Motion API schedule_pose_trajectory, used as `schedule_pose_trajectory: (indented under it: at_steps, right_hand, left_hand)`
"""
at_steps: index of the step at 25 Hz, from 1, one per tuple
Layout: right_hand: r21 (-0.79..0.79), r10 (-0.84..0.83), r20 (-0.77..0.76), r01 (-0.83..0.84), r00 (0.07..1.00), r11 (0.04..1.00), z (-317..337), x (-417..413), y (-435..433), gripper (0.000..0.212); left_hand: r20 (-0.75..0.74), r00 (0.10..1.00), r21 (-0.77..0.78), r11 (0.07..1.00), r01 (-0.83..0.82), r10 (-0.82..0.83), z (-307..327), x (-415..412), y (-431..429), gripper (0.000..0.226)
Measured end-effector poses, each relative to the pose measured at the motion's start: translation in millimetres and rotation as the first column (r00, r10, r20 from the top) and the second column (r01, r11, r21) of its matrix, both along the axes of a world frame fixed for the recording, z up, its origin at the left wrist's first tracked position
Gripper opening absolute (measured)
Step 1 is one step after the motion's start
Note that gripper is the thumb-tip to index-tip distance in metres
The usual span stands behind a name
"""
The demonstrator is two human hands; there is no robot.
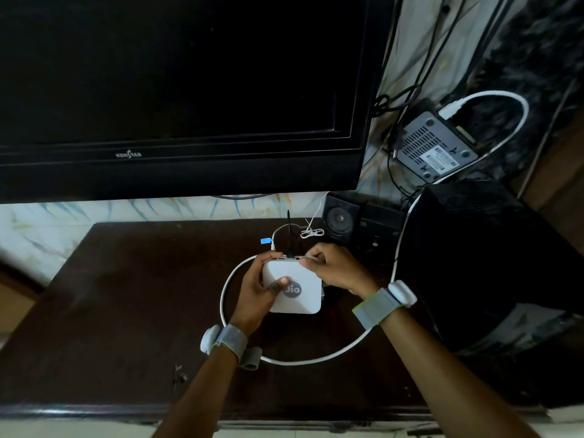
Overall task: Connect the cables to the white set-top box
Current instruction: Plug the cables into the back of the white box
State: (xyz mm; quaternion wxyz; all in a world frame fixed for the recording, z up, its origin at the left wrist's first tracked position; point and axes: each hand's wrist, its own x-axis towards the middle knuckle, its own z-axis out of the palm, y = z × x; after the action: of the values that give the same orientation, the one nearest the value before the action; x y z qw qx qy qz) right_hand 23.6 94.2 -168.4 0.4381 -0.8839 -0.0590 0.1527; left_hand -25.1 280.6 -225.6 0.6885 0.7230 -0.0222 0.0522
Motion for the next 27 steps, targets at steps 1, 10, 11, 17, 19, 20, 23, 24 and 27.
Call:
schedule_pose_trajectory:
  at_steps: [1,10,11,17,19,20,23,24,27]
  right_hand:
    - [0.041,-0.006,-0.056,0.009,0.998,0.999,-1,2,-1,0.04]
    - [-0.15,-0.217,-0.296,0.179,0.93,0.972,-23,12,-19,0.024]
    - [-0.171,-0.214,-0.305,0.168,0.928,0.971,-25,10,-19,0.02]
    - [-0.284,-0.115,-0.155,0.067,0.981,0.957,-39,9,-10,0.022]
    - [-0.312,-0.082,-0.147,0.033,0.986,0.949,-41,12,-9,0.018]
    - [-0.316,-0.072,-0.161,0.018,0.984,0.949,-41,13,-10,0.013]
    - [-0.266,-0.12,-0.213,0.06,0.97,0.962,-32,17,-12,0.008]
    - [-0.224,-0.136,-0.224,0.085,0.965,0.971,-29,20,-13,0.009]
    - [-0.089,-0.201,-0.147,0.19,0.968,0.978,-13,31,-19,0.01]
  left_hand:
    - [0.0,1.0,0.003,1.0,0.01,-0.01,-1,1,2,0.042]
    - [-0.002,1.0,0.017,1.0,0.018,-0.018,-3,-1,4,0.035]
    - [-0.003,1.0,0.023,1.0,0.012,-0.012,-4,-2,4,0.035]
    - [-0.008,1.0,0.019,1.0,0.015,-0.015,-5,0,5,0.035]
    - [-0.017,1.0,0.011,1.0,0.019,-0.018,-4,-1,4,0.034]
    - [-0.023,1.0,0.008,1.0,0.017,-0.017,-4,-1,4,0.033]
    - [-0.026,1.0,0.0,1.0,0.01,-0.01,-8,1,5,0.033]
    - [-0.015,1.0,0.004,1.0,0.007,-0.007,-10,2,6,0.034]
    - [0.035,0.999,0.025,1.0,0.007,-0.007,-13,5,7,0.036]
